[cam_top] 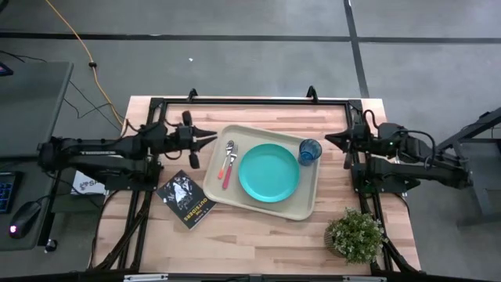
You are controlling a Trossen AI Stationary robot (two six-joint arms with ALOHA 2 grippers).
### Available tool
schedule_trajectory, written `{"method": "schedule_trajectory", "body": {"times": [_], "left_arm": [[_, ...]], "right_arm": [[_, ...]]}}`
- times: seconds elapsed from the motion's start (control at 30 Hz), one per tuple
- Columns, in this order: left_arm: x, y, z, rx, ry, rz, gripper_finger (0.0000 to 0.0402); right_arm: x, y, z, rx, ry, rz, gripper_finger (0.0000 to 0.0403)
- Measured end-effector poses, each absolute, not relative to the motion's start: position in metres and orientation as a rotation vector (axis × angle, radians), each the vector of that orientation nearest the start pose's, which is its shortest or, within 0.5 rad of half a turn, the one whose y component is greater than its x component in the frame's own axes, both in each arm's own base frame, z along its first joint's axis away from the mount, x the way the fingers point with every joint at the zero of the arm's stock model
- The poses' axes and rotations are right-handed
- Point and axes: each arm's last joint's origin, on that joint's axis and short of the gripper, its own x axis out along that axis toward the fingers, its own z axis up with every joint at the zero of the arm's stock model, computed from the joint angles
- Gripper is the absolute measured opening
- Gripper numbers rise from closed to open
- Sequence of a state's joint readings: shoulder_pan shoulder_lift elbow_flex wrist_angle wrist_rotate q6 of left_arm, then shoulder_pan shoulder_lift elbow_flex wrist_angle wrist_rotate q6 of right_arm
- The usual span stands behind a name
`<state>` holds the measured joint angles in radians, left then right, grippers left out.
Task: Pick and place plate/cup/fork/spoon on tray
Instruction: Return to Home Position
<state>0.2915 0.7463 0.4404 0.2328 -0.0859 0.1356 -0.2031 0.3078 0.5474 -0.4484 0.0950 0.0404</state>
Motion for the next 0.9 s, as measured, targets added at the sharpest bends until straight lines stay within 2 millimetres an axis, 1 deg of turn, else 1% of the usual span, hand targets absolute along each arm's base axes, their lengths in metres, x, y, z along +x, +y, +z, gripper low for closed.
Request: {"method": "schedule_trajectory", "body": {"times": [0.17, 0.23, 0.3, 0.4, 0.5, 0.63, 0.73, 0.83, 0.9], "left_arm": [[0.139, 0.046, 0.262, 0.073, 0.099, 0.389, 0.0046], [0.129, 0.041, 0.253, 0.054, 0.072, 0.377, 0.0045], [0.12, 0.036, 0.238, 0.043, 0.046, 0.361, 0.004], [0.107, 0.031, 0.217, 0.052, -0.015, 0.365, 0.0022], [0.097, 0.027, 0.204, 0.058, -0.091, 0.366, 0.0004], [0.09, 0.025, 0.19, 0.046, -0.154, 0.352, 0.0003], [0.094, 0.025, 0.175, 0.042, -0.091, 0.319, 0.0001], [0.096, 0.025, 0.169, 0.029, -0.013, 0.323, 0.0], [0.096, 0.024, 0.167, 0.022, -0.007, 0.335, 0.0]], "right_arm": [[0.089, -0.021, 0.276, 0.057, 0.229, -0.302, 0.0002], [0.091, -0.022, 0.275, 0.058, 0.237, -0.302, 0.0002], [0.093, -0.022, 0.275, 0.061, 0.241, -0.302, 0.0001], [0.095, -0.022, 0.275, 0.066, 0.242, -0.303, 0.0001], [0.096, -0.023, 0.275, 0.066, 0.245, -0.303, 0.0], [0.098, -0.023, 0.274, 0.069, 0.253, -0.303, 0.0], [0.098, -0.023, 0.274, 0.085, 0.252, -0.304, 0.0], [0.099, -0.023, 0.274, 0.093, 0.257, -0.306, 0.0], [0.1, -0.023, 0.273, 0.093, 0.261, -0.306, 0.0]]}}
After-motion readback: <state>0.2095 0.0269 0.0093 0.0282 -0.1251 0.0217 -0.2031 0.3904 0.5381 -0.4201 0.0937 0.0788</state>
